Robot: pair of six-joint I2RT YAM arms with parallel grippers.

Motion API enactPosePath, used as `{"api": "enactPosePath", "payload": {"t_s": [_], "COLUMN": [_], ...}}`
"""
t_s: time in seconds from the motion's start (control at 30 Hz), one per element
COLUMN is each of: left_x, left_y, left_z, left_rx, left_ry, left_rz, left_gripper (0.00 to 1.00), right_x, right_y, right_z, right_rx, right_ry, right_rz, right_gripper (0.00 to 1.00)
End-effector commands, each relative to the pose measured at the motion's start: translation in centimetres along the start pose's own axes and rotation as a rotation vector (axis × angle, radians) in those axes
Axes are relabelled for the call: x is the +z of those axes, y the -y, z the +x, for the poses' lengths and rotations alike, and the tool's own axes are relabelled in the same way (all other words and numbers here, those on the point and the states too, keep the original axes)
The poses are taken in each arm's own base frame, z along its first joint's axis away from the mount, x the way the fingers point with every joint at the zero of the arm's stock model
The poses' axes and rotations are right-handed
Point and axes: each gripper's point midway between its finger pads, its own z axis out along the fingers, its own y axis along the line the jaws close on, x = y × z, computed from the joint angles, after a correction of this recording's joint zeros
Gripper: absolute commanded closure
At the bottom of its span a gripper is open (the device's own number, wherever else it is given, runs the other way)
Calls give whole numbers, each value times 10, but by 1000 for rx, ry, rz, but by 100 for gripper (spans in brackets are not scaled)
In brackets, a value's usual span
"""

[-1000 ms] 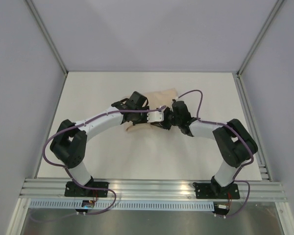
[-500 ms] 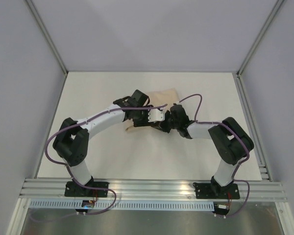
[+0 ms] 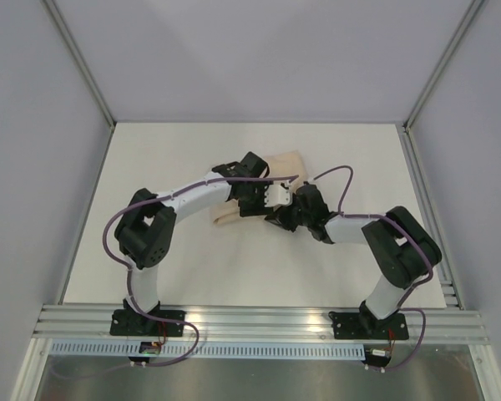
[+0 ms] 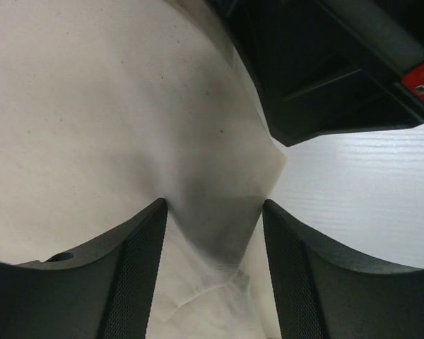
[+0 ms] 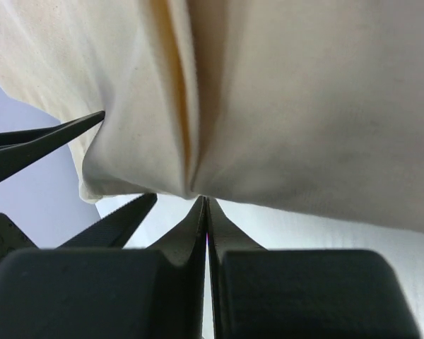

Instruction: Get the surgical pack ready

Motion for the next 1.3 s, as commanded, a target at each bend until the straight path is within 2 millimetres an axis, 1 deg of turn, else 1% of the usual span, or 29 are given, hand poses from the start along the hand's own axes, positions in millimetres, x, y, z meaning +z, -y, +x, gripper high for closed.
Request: {"api": "enactPosePath", "payload": {"t_s": [0.0,0.07,0.1,0.13,0.17,0.2,0.23,0.3,0.37,0.43,0.47,0.53,0.63,0.7,0.73,0.77,0.83,0.97,1.0,1.03,1.1,1.17,1.2,1.23,1.27], "left_x": [9,12,12,11,8,7,4,2,5,11,11,10,1,-4,-6,-9,-7,2,2,2,4,8,8,8,8], "left_y": [-3,-7,-11,-11,-12,-10,-4,3,5,-4,-9,-13,-13,-16,-15,-18,-16,-20,-21,-21,-23,-24,-25,-26,-26], "left_z": [-13,-11,-11,-12,-15,-17,-19,-24,-24,-19,-18,-17,-27,-33,-34,-37,-37,-33,-41,-41,-44,-41,-42,-40,-39], "left_rx": [9,0,-3,-12,-13,-13,-12,-9,-3,-4,-3,-5,-16,-17,-17,-19,-10,-18,-18,-18,-27,-26,-23,-22,-18], "left_ry": [11,2,1,2,9,13,27,52,56,32,24,10,46,66,65,70,71,57,82,83,91,81,82,76,71], "left_rz": [-32,-62,-77,-77,-74,-65,-35,2,6,-34,-51,-64,-64,-70,-67,-72,-65,-70,-59,-59,-59,-63,-69,-76,-73], "left_gripper": [36,40,44,54,58,61,63,63,69,78,82,90,92,92,83,77,70,70,68,68,69,74,78,85,89], "right_x": [-10,-14,-15,-16,-17,-17,-18,-19,-21,-22,-22,-22,-24,-25,-25,-26,-25,-25,-26,-26,-26,-28,-28,-28,-28], "right_y": [-9,-8,-7,-8,-8,-8,-7,-6,-2,0,-1,-3,-6,-7,-7,-10,-8,-7,-7,-9,-5,-6,-6,-6,-6], "right_z": [-18,-19,-18,-17,-17,-16,-15,-16,-17,-18,-19,-17,-14,-17,-17,-17,-18,-17,-15,-16,-15,-16,-16,-15,-16], "right_rx": [10,8,1,-3,-8,-15,-21,-20,-16,-10,-11,-14,-31,-36,-39,-42,-45,-43,-50,-51,-54,-54,-57,-60,-60], "right_ry": [78,82,79,77,74,68,67,68,71,74,73,64,50,58,58,58,57,57,46,47,46,50,50,48,49], "right_rz": [-45,-47,-44,-42,-43,-43,-40,-37,-32,-35,-40,-45,-49,-49,-49,-52,-45,-41,-43,-45,-33,-36,-37,-35,-34], "right_gripper": [99,100,100,100,99,100,100,99,100,100,100,100,99,100,99,99,99,99,99,99,100,99,100,99,100]}}
